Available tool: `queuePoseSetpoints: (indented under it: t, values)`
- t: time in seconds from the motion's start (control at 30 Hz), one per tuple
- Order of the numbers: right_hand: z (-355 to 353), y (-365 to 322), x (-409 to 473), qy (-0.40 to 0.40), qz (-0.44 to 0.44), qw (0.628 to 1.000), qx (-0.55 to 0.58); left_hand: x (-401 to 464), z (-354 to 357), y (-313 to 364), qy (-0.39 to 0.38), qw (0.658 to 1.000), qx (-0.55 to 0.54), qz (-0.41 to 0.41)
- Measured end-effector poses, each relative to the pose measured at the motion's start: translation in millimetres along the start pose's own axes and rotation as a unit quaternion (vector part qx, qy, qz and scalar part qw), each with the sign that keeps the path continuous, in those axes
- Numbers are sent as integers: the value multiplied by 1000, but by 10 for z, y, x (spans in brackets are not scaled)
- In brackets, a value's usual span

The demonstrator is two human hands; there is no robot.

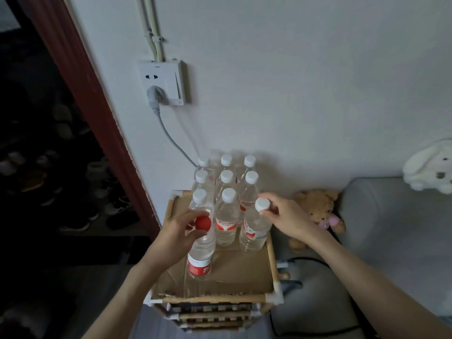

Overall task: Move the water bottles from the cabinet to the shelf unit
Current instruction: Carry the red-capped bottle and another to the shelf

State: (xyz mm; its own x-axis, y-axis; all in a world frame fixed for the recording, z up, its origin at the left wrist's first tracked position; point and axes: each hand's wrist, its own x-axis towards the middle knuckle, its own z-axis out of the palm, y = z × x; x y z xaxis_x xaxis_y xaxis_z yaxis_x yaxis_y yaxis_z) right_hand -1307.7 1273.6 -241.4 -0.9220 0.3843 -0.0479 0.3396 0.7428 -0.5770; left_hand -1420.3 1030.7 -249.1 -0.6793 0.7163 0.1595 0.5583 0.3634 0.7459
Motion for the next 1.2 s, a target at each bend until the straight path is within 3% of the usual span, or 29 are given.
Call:
queuePoseSetpoints:
  t: [0.17, 0.33, 0.4, 0.5, 0.6, 0.7, 0.8, 0.9, 1.0, 1.2]
  values:
    - [12, 10, 38, 35, -6, 995, -89, 10, 15, 27, 47, 998, 20, -24]
    - [-22, 7, 49, -33, -69, 997, -22, -23, -90, -28, -25, 999, -34, -34]
    - [-19, 4, 56, -4, -58, 998, -33, -1, -125, -17, -52, 998, -25, -24]
    - [-16, -16, 79, 32, -29, 997, -67, 41, -126, 11, -15, 998, 48, -28]
    - [-26, 0, 83, -20, -38, 998, -43, 47, -131, 20, 3, 996, 78, -50]
    - [-68, 23, 60, -63, -40, 997, -19, 41, -152, -15, -50, 997, 42, -27]
    - [-66, 33, 71, -26, -32, 999, -21, 45, -187, -25, -88, 996, 22, -16]
    - [-33, 17, 96, 4, -24, 1000, -16, 53, -187, -27, -53, 997, 30, -40]
    - [-20, -17, 114, 0, -18, 1000, -21, 43, -155, -7, -39, 997, 32, -56]
    - [-33, -27, 116, -2, -20, 1000, -21, 61, -140, 25, -94, 994, 30, -51]
